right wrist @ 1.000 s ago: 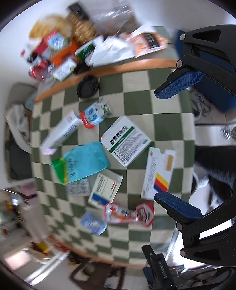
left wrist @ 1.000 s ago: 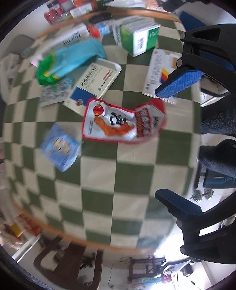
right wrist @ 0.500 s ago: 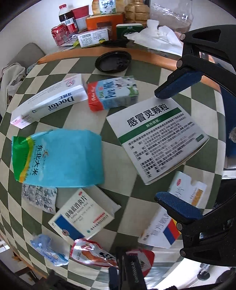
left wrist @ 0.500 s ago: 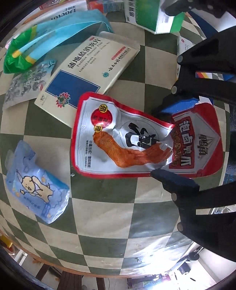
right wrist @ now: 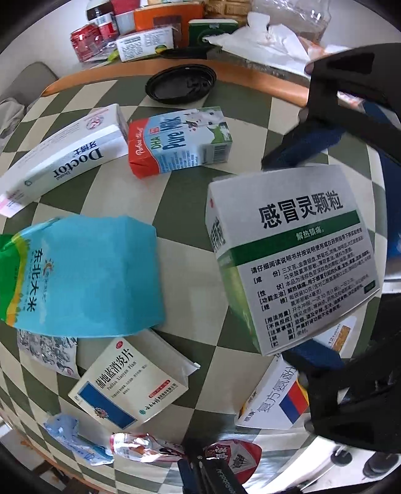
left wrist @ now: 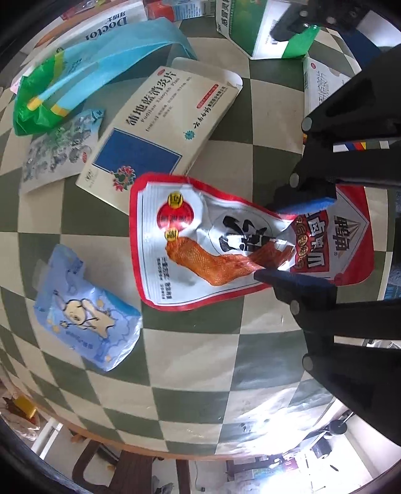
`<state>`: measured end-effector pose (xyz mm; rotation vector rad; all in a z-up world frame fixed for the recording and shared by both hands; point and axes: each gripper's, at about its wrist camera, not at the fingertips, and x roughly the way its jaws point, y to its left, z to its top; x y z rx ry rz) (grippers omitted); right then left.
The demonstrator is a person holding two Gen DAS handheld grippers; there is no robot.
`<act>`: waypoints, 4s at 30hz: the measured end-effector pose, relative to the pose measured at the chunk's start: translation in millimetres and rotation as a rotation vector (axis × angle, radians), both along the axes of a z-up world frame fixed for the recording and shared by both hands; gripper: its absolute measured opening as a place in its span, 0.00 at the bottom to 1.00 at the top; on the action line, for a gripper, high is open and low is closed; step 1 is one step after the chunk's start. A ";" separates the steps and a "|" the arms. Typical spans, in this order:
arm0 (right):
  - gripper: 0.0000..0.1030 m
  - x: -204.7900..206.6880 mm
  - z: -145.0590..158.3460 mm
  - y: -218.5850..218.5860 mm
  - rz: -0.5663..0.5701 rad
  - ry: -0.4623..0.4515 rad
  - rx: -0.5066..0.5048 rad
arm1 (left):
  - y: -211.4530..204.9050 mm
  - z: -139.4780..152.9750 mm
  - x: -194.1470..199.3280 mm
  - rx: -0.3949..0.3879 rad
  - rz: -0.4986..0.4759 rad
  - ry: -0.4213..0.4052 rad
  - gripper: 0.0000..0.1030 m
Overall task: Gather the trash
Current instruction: 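Lift the red packet and white-green box and carry both toward the trash bin, then open both grippers over the bin, dropping the packet and box inside, then move both grippers back over the table toward the medicine boxes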
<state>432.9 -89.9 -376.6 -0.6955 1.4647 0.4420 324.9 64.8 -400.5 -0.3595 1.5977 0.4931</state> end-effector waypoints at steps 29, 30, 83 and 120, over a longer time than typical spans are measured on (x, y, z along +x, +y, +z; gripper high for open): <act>0.77 -29.7 95.9 -13.1 -0.179 -0.100 0.296 | 2.1 158.5 -47.9 0.084 -0.031 -0.249 0.06; 0.77 -35.7 100.7 -13.1 -0.186 -0.104 0.307 | 0.0 160.6 -50.8 0.088 -0.039 -0.261 0.06; 1.00 -391.7 -413.2 -25.2 -0.621 0.255 0.278 | 36.5 -300.9 -344.0 -0.105 0.010 -0.008 1.00; 1.00 -439.3 -136.3 -20.0 -0.409 0.062 0.221 | 1.2 -73.9 -403.1 -0.062 -0.053 -0.044 1.00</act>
